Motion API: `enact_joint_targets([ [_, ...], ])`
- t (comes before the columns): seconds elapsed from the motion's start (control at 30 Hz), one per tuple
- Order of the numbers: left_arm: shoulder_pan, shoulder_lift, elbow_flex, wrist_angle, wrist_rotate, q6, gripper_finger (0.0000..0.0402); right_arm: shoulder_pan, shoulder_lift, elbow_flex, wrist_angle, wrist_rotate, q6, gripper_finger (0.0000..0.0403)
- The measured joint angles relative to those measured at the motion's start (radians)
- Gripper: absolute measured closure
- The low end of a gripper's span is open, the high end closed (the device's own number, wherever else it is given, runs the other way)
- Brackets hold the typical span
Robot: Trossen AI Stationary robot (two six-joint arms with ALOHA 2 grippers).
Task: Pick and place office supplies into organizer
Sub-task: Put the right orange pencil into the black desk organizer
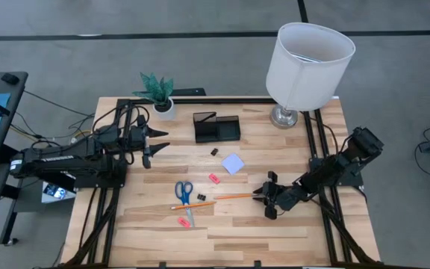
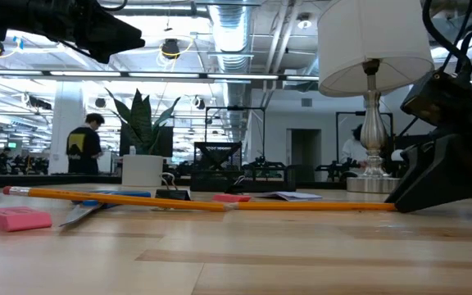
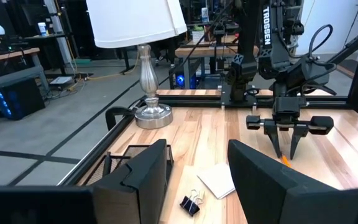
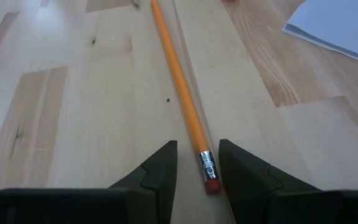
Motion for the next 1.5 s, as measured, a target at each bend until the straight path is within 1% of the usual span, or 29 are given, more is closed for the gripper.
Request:
enact_joint_targets([
  [0.87,0.0,0.0,0.0,-0.001,0.0,-0.001,0.0236,0.0,0.0,0.001,-0.014,0.003,-0.004,0.0288],
  [1.27,0.0,0.0,0.0,-0.001,0.0,-0.001,0.0236,-0.001,0.0,0.001,-0.02,0.022,-0.004,0.0334],
  [1.5,0.0,0.0,0.0,-0.001,0.0,-0.001,0.0236,-0.001,0.0,0.001,-0.02,0.024,-0.004,0.0339],
])
